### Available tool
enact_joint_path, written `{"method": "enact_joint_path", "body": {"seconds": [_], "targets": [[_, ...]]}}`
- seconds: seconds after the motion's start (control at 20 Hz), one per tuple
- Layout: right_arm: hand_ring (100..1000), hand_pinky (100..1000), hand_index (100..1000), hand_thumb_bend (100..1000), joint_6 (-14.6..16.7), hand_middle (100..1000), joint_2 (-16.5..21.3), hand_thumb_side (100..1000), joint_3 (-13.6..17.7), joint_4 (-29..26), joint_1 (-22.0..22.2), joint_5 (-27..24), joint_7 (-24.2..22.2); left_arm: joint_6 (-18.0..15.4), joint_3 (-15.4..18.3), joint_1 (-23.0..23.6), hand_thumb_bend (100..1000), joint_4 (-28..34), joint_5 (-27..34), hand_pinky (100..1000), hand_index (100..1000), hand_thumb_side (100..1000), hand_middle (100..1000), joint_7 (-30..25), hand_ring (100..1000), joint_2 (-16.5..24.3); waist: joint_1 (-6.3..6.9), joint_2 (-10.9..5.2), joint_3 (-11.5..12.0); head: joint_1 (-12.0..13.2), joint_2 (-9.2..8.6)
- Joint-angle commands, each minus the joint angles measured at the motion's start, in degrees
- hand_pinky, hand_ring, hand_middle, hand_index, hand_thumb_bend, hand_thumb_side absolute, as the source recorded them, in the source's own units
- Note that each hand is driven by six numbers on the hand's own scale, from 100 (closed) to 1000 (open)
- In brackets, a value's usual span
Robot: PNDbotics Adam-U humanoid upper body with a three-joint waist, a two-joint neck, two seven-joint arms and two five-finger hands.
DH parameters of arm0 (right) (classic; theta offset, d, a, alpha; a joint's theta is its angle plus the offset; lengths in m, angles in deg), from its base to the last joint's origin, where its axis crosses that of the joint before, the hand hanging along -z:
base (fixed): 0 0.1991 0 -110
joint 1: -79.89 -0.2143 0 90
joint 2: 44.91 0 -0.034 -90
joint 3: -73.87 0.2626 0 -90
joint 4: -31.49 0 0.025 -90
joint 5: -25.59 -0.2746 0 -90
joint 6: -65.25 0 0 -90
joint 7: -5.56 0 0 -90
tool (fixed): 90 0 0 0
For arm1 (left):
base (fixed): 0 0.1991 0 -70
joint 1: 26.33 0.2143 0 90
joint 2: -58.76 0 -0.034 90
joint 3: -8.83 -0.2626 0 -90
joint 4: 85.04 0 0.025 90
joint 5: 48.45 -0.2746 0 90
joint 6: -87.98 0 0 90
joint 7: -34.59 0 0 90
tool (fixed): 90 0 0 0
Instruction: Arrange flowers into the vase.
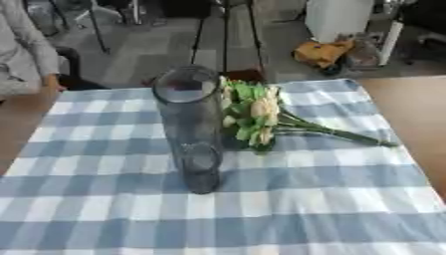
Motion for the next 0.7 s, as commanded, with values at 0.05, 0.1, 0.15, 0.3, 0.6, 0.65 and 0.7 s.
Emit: {"method": "enact_joint_path", "body": {"seconds": [0.05, 0.1, 0.15, 0.3, 0.6, 0.65, 0.7], "targets": [[881, 838, 897, 192, 1.2, 868, 1.2, 1000, -0.3, 4.9, -2.1, 2.4, -2.2, 0.0, -0.1, -0.4, 314, 0.8, 0.2, 582, 932, 1000, 819, -0.3, 771, 1.1, -0.30, -1.32, 0.1, -0.2, -0.38], [882, 839, 897, 196, 1.5, 869, 1.1, 1000, -0.5, 6.3, -2.5, 3.0, -2.7, 0.0, -0.1, -0.3, 314, 0.8, 0.2, 582, 932, 1000, 819, -0.3, 771, 1.1, -0.30, -1.33, 0.1, -0.3, -0.40], [885, 841, 897, 210, 1.9, 872, 0.9, 1000, -0.6, 7.7, -2.8, 3.5, -3.0, 0.0, -0.1, -0.3, 314, 0.8, 0.3, 582, 932, 1000, 819, -0.4, 771, 1.0, -0.30, -1.34, 0.1, -0.3, -0.43], [888, 843, 899, 229, 2.8, 879, 0.3, 1000, -1.1, 11.4, -3.6, 4.7, -3.9, 0.0, -0.1, -0.3, 313, 0.8, 0.3, 582, 932, 1000, 819, -0.4, 771, 1.0, -0.30, -1.37, 0.1, -0.3, -0.47], [901, 854, 923, 306, 4.4, 886, -1.1, 1000, -2.0, 16.6, -4.4, 5.9, -4.8, 0.0, -0.2, -0.3, 313, 0.8, 0.5, 582, 932, 1000, 819, -0.5, 771, 0.9, -0.26, -1.34, 0.3, -0.4, -0.51], [904, 856, 936, 341, 4.5, 890, -1.4, 1000, -2.2, 17.4, -4.4, 6.2, -5.1, 0.0, -0.2, -0.3, 313, 0.8, 0.5, 581, 932, 1000, 819, -0.5, 771, 0.9, -0.26, -1.31, 0.3, -0.4, -0.53], [906, 857, 940, 352, 4.6, 891, -1.6, 1000, -2.4, 18.1, -4.4, 6.5, -5.4, 0.0, -0.2, -0.3, 313, 0.8, 0.5, 581, 932, 1000, 819, -0.5, 771, 0.8, -0.24, -1.28, 0.3, -0.4, -0.55]]}}
